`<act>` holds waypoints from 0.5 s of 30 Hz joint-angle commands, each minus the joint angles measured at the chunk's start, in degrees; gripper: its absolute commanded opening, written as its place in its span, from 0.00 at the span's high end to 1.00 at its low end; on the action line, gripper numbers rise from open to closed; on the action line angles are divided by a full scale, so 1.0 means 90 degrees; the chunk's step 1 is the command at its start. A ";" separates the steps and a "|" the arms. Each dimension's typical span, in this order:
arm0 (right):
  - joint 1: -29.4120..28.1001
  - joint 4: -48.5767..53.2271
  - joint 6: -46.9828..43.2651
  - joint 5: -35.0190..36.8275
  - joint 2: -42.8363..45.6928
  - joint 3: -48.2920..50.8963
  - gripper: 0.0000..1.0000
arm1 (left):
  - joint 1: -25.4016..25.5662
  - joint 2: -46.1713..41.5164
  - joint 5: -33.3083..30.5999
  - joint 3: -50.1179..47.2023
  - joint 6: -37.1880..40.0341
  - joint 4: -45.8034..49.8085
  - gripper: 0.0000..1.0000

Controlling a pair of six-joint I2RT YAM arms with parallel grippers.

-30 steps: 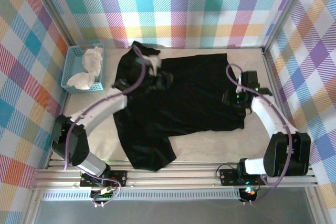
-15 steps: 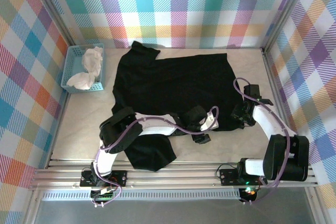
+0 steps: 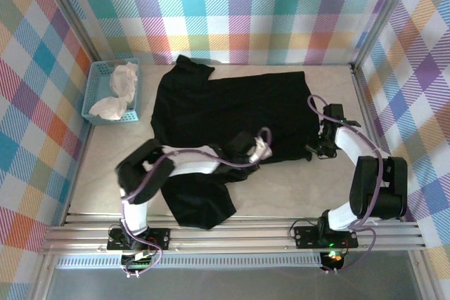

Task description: Fold the inside-out t-shirt

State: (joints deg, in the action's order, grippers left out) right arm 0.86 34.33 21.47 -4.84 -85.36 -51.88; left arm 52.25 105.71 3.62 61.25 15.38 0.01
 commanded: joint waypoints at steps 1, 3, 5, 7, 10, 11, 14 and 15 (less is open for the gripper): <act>-0.0415 0.0028 -0.0335 -0.2063 -0.0219 -0.0506 0.95 | -0.0659 -0.1198 0.0136 -0.0745 -0.0876 0.0325 1.00; -0.0788 0.0193 -0.0421 -0.2460 -0.0558 -0.0776 0.94 | -0.1016 -0.1642 0.0425 -0.1196 -0.1305 0.0423 1.00; -0.1078 0.0170 -0.0442 -0.2602 -0.0927 -0.1079 0.92 | -0.1244 -0.1892 0.0793 -0.1549 -0.1625 0.0458 1.00; -0.1207 0.0043 -0.0387 -0.2537 -0.1366 -0.1480 0.89 | -0.1344 -0.2074 0.1157 -0.1880 -0.1821 0.0428 1.00; -0.1209 0.0202 -0.0464 -0.1641 -0.2273 -0.2457 0.85 | -0.1446 -0.2247 0.1764 -0.2150 -0.2052 0.0240 1.00; -0.1209 0.0484 -0.0539 -0.1042 -0.2596 -0.2927 0.85 | -0.1468 -0.2284 0.1944 -0.2193 -0.2100 0.0134 1.00; -0.1209 0.1025 -0.0709 0.0191 -0.3383 -0.3929 0.81 | -0.1510 -0.2275 0.2259 -0.2177 -0.2265 -0.0057 1.00; -0.1209 0.1041 -0.0723 0.0284 -0.3391 -0.4023 0.80 | -0.1509 -0.2239 0.2318 -0.2147 -0.2323 -0.0116 1.00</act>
State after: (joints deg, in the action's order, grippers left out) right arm -10.41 38.20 17.21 -11.53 -115.00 -84.44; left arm 39.27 86.72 18.68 41.39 -2.26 1.10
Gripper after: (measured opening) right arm 0.197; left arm 0.050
